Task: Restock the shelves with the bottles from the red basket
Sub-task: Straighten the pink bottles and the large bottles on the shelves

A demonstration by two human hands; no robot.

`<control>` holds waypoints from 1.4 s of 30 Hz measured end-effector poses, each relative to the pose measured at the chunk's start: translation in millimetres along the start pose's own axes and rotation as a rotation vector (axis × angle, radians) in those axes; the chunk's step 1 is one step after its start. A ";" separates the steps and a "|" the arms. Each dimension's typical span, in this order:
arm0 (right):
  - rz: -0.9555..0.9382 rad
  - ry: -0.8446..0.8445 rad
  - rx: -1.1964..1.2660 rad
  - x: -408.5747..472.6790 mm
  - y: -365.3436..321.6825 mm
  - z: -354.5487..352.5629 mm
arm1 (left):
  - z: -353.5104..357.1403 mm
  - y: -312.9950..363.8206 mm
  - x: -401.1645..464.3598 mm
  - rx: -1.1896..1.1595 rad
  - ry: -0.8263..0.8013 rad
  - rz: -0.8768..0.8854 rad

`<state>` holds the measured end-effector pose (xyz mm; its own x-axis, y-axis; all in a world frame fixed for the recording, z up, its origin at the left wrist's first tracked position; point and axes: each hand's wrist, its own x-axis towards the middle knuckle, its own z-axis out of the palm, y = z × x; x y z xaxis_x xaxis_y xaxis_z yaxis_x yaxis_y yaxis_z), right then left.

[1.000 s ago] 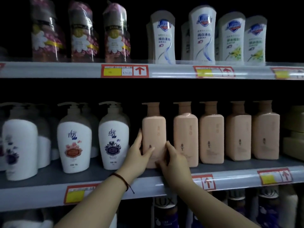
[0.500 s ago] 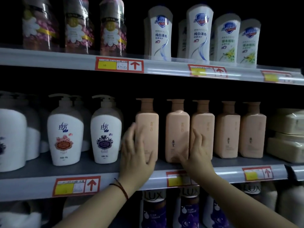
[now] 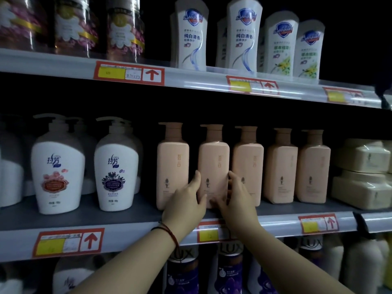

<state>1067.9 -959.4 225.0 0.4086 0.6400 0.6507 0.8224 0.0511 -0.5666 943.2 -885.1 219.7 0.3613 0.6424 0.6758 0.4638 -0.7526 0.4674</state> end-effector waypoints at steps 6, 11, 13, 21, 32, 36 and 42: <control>0.018 -0.001 -0.024 1.6 3.7 0.4 | -4.8 3.9 -3.0 0.068 -0.026 0.015; 0.020 -0.015 -0.050 -0.4 2.1 0.1 | -3.4 3.6 -3.4 0.074 -0.033 0.026; 0.021 -0.016 -0.064 -0.7 2.0 -0.4 | -2.8 3.4 -4.2 0.075 -0.037 0.023; -0.112 0.270 -0.132 -9.4 16.9 -14.3 | -1.6 7.8 -15.9 0.151 0.254 0.333; 0.175 0.016 -0.024 23.7 56.2 -49.8 | 61.5 76.8 3.1 -0.141 -0.025 0.127; 0.157 0.027 -0.011 21.3 68.5 -46.6 | 65.8 70.9 -0.2 -0.051 -0.086 0.141; 0.116 0.166 -0.128 9.6 72.9 -38.7 | 65.0 67.5 4.6 -0.006 -0.061 0.068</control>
<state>1147.1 -979.1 209.4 0.5542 0.5007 0.6649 0.8052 -0.1204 -0.5806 1028.8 -923.6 217.3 0.4409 0.5972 0.6700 0.4319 -0.7956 0.4249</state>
